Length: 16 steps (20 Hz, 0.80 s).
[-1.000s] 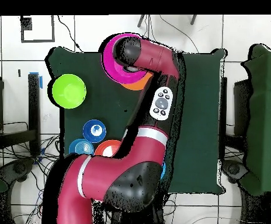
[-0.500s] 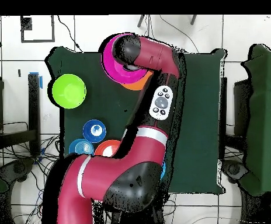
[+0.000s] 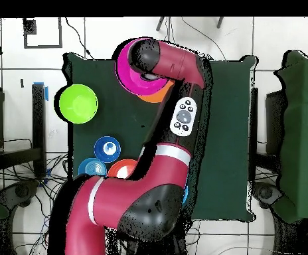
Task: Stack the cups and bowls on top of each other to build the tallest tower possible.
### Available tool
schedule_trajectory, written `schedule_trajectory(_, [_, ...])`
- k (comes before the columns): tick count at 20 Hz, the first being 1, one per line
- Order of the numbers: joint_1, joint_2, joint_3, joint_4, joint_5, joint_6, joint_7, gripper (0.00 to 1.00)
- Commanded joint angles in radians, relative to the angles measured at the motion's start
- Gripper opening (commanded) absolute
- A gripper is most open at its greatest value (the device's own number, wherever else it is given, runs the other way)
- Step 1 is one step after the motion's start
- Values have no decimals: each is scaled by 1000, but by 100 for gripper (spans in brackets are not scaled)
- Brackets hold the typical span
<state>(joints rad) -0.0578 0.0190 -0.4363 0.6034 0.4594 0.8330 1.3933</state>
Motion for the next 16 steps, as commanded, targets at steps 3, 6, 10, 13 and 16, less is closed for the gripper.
schedule_trajectory(3, [-41, 13, 40, -32, -62, 116, 58, 0])
schedule_trajectory(6, [-44, 13, 43, -30, -62, 112, 52, 0])
schedule_trajectory(10, [-45, 16, 46, -34, -62, 111, 52, 0])
schedule_trajectory(13, [-43, 16, 47, -34, -61, 113, 54, 0])
schedule_trajectory(16, [-40, 16, 48, -31, -62, 110, 57, 0])
